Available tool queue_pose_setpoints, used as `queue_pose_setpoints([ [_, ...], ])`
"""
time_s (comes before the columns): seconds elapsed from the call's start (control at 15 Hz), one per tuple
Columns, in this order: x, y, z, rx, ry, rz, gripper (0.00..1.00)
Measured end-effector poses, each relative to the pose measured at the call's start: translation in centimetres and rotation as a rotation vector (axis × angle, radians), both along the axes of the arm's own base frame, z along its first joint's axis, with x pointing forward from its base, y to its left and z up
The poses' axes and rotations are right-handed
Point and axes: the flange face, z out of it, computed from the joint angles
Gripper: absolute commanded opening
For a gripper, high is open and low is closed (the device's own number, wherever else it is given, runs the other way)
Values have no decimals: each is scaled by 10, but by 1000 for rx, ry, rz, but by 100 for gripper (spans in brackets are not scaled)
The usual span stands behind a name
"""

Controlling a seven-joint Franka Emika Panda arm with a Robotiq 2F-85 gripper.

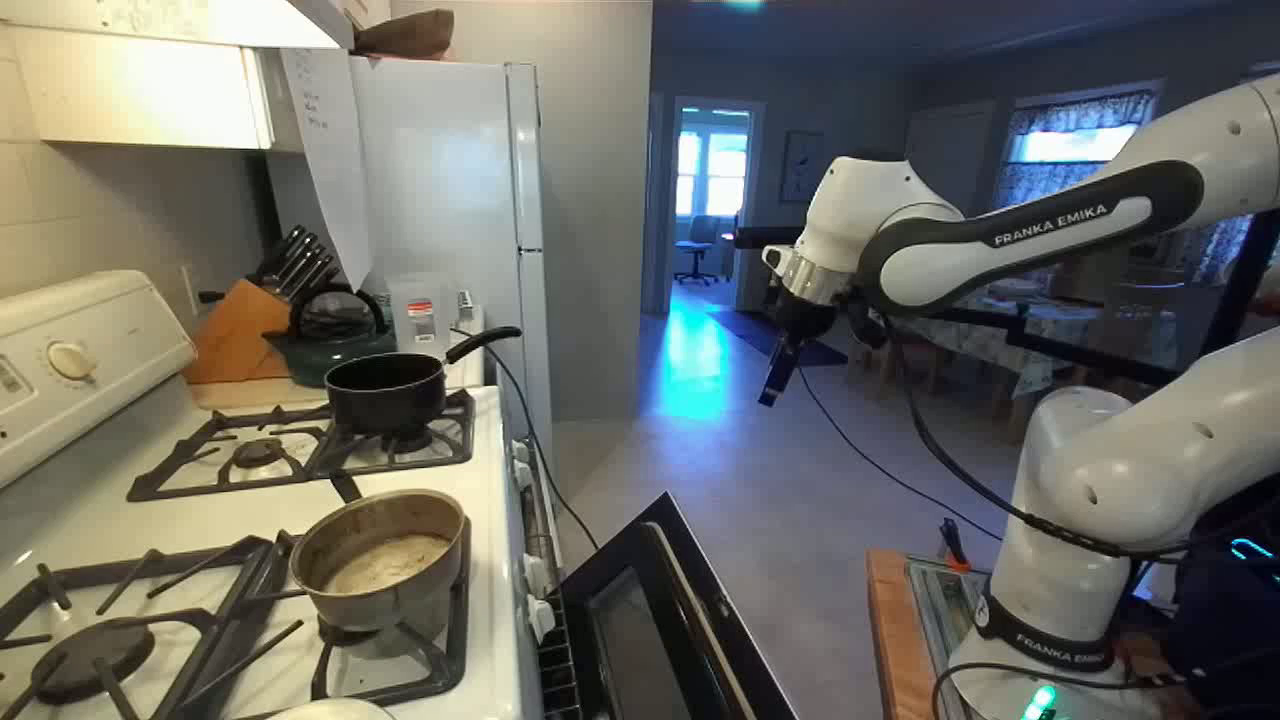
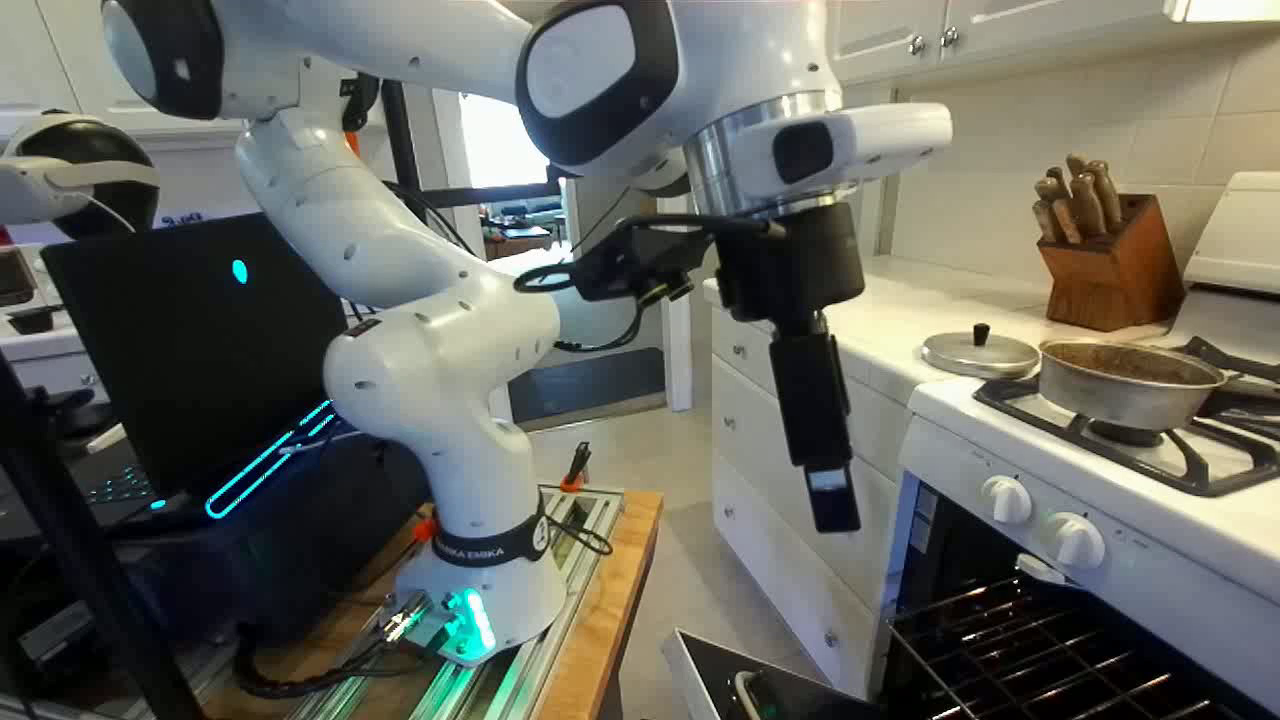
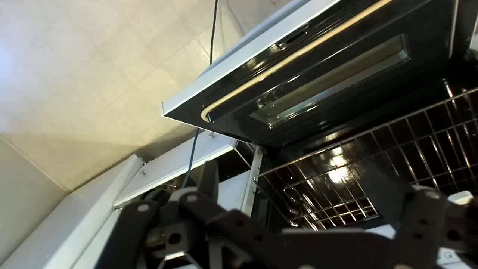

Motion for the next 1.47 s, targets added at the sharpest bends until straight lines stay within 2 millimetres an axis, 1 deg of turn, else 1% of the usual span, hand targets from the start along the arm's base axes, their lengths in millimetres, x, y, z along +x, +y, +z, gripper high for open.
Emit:
queue_pose_setpoints([
  [0.2,0,1,-7,5,17,1,100],
  [0.47,0,1,-8,5,18,1,100],
  [0.6,1,1,-5,2,13,11,100],
  [0.73,6,8,1,-12,0,65,100],
  [0.87,14,23,8,-25,-24,145,100],
  [1.0,22,45,12,-9,-45,209,100],
  [1.27,40,84,7,116,-63,270,100],
  [1.47,53,105,3,229,-94,278,100],
])
